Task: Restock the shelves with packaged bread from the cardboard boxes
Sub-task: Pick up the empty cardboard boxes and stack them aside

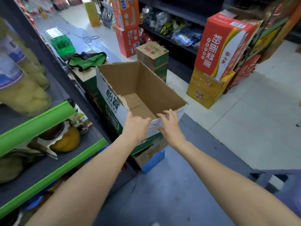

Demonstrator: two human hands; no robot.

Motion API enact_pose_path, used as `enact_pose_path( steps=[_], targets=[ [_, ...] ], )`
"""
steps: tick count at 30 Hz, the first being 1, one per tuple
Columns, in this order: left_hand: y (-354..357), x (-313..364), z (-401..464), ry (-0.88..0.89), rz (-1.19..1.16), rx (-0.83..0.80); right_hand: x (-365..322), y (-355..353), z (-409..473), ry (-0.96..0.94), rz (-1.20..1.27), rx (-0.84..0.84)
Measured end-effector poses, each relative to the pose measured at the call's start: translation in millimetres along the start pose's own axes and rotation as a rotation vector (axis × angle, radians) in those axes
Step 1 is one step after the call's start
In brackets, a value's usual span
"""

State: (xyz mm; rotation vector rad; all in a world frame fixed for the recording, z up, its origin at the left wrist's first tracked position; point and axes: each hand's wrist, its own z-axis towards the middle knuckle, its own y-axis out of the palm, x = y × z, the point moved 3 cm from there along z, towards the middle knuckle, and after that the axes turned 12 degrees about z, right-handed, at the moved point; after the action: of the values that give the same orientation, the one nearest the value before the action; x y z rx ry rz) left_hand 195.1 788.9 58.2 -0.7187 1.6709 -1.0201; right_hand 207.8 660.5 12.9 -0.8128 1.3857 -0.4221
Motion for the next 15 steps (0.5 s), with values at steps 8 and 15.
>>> enact_pose_path(
  steps=[8, 15],
  targets=[
    [31, -31, 7, -0.119, -0.095, -0.064, -16, 27, 35, -0.025, 0.017, -0.194],
    [32, -41, 14, -0.169, -0.106, -0.092, -20, 33, 51, 0.008, -0.009, -0.21]
  ],
)
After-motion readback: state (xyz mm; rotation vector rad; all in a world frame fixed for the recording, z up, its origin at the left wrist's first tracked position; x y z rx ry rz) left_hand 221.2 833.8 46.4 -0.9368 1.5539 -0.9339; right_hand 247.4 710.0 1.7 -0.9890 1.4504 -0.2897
